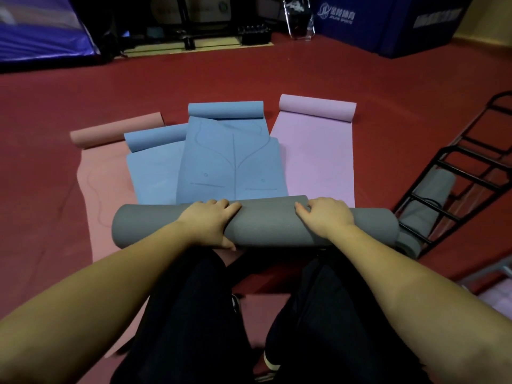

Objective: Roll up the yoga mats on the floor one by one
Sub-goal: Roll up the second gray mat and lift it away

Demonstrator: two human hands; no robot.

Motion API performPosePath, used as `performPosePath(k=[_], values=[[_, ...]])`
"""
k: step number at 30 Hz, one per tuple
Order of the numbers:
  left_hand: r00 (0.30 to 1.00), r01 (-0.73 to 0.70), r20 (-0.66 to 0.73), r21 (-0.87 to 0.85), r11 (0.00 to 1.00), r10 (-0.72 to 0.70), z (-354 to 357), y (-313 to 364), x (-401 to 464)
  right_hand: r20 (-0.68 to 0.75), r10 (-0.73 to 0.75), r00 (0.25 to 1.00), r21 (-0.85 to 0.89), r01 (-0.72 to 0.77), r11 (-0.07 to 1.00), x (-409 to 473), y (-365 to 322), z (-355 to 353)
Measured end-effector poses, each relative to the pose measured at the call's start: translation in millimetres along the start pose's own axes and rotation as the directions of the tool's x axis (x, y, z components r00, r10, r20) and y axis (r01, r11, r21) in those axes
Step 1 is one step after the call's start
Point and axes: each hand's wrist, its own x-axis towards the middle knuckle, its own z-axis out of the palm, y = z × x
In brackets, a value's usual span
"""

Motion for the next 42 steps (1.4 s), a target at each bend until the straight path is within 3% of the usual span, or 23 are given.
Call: performPosePath(k=[6, 11, 13, 15, 17, 20, 23, 26, 29, 33, 38, 42], values=[[0.994, -0.016, 0.109, -0.1, 0.995, 0.027, -42.1, 0.4, -9.7, 0.118, 0.001, 0.993, 0.035, -0.005, 0.999, -4.9, 8.8, -33.9], [0.943, 0.028, 0.32, -0.352, 0.936, 0.092, -61.7, -3.0, -17.4, 0.349, -0.013, 0.937, 0.087, -0.018, 0.996, -11.8, 8.2, -54.0], [0.937, 0.042, 0.335, -0.385, 0.922, 0.097, -57.6, -3.2, -18.9, 0.416, -0.013, 0.909, 0.112, -0.038, 0.993, -10.9, 5.1, -54.8], [0.972, 0.012, 0.224, -0.324, 0.946, 0.065, -51.2, -3.8, -25.0, 0.464, -0.007, 0.886, 0.148, -0.07, 0.987, -5.3, 1.3, -57.0], [0.999, -0.053, -0.011, -0.168, 0.984, 0.052, -37.8, 0.9, -35.0, 0.512, -0.017, 0.859, 0.183, -0.089, 0.979, 2.2, -0.8, -60.4], [0.955, -0.047, -0.291, 0.044, 0.998, 0.058, -4.3, 20.5, -52.0, 0.592, -0.046, 0.805, 0.229, -0.113, 0.967, 13.2, -3.0, -61.5], [0.951, 0.101, -0.304, 0.127, 0.987, -0.059, 16.6, 37.4, -53.8, 0.639, -0.052, 0.768, 0.238, -0.132, 0.962, 23.9, -7.3, -58.5], [0.95, 0.146, -0.297, 0.14, 0.979, -0.099, 15.8, 38.5, -47.5, 0.656, -0.056, 0.752, 0.244, -0.142, 0.959, 31.5, -8.2, -54.8], [0.964, 0.108, -0.258, 0.139, 0.984, -0.069, 10.1, 33.0, -39.4, 0.583, -0.041, 0.812, 0.198, -0.094, 0.976, 32.1, -8.8, -48.9], [0.989, 0.061, -0.143, 0.126, 0.99, -0.043, -1.1, 24.4, -27.2, 0.303, 0.039, 0.952, 0.139, -0.085, 0.987, 24.9, -0.8, -32.4], [1.0, 0.011, 0.006, 0.001, 1.0, -0.011, -9.8, 9.9, -7.0, -0.008, -0.063, 0.998, -0.009, 0.063, 0.998, -17.1, 1.2, -12.0], [0.996, 0.015, 0.089, -0.086, 0.996, -0.007, -15.0, 6.4, 4.5, -0.009, -0.083, 0.996, -0.058, 0.083, 0.995, -19.5, 6.5, -2.9]])
